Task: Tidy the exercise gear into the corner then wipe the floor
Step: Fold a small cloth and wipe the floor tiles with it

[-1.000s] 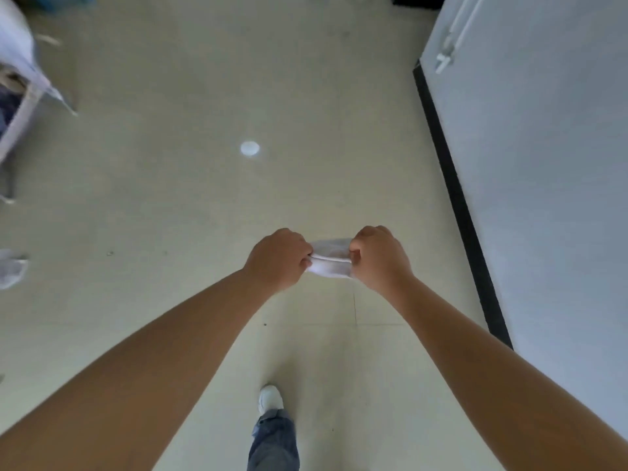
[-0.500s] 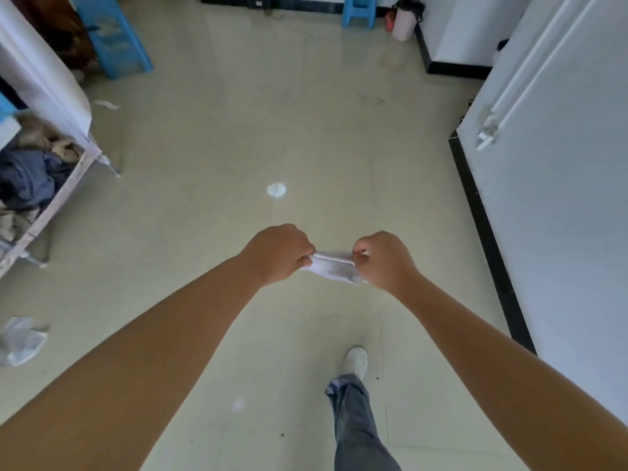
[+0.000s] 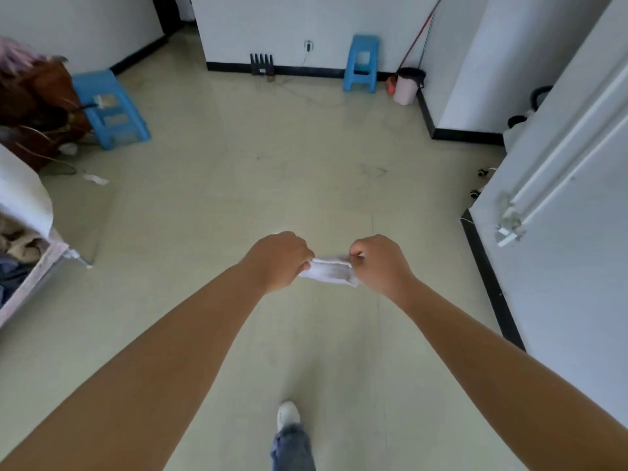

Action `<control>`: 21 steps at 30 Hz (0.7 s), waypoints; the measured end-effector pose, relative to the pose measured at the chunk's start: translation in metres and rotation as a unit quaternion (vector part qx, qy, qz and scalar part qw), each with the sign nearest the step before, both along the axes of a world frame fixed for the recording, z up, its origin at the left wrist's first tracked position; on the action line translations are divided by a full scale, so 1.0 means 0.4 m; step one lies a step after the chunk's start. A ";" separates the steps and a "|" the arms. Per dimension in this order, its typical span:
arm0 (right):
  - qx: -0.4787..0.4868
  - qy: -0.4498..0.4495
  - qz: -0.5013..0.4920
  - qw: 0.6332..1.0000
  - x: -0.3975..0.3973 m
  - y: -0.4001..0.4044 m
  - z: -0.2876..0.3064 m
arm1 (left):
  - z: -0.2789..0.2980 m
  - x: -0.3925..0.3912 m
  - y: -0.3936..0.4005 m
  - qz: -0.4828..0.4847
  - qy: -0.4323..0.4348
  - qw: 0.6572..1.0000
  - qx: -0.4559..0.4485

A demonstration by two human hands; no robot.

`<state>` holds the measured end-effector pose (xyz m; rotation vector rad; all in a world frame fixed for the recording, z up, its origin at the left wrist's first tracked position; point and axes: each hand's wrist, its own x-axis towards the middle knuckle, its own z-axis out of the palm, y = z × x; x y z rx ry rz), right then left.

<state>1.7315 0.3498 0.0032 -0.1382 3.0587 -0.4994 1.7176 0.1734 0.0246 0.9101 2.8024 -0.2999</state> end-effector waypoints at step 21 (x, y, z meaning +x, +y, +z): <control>-0.029 -0.015 -0.077 0.997 -1.485 0.185 0.092 | 0.051 -1.549 0.177 -0.041 -0.003 0.998 0.055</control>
